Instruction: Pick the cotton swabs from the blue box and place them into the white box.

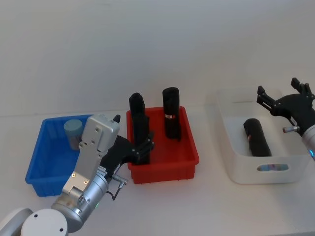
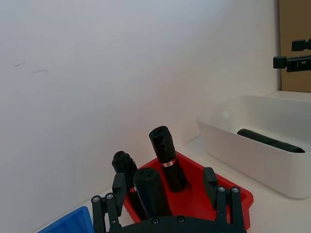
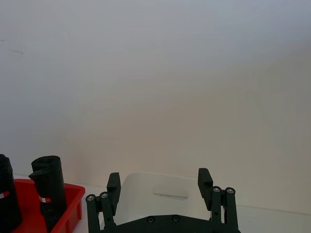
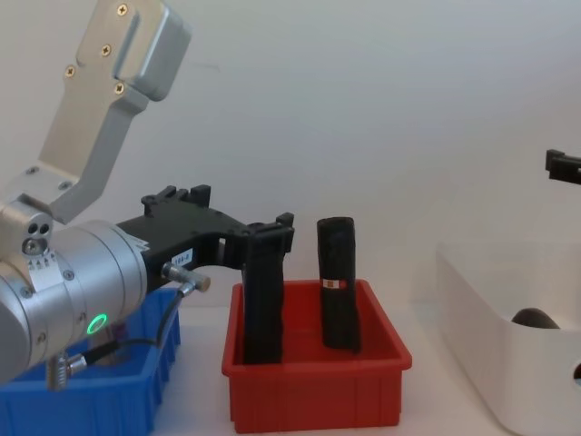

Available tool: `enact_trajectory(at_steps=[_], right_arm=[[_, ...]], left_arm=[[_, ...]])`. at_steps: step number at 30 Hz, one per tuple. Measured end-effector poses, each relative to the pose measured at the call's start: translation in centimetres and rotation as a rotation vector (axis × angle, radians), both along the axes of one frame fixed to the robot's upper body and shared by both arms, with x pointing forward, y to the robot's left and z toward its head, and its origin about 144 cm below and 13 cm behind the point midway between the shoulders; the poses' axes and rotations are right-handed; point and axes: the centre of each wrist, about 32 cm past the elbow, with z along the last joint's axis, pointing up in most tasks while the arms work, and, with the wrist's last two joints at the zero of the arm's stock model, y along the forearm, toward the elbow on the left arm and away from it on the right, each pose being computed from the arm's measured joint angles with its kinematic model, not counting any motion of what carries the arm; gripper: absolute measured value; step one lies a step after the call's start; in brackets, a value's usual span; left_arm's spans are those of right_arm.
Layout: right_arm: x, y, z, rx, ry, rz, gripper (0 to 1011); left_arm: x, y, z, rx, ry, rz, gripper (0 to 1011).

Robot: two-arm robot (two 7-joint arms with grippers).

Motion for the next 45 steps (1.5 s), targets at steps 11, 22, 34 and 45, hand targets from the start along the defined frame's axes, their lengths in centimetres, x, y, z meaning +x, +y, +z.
enact_trajectory(at_steps=[11,22,34,45], right_arm=[[-0.04,-0.06,0.02,0.001,-0.003,0.000,1002],[-0.07,-0.11,0.03,0.001,-0.004,-0.001,1002],[-0.08,-0.11,0.02,0.001,-0.004,-0.001,1002],[-0.08,-0.10,0.03,0.001,-0.004,-0.001,1002]], left_arm=[[0.00,0.00,0.00,0.000,0.000,0.000,1004],[0.00,0.00,0.00,0.000,0.000,0.000,1004],[0.00,0.00,0.00,0.000,0.000,0.000,1004],[0.00,0.00,0.00,0.000,0.000,0.000,1004]])
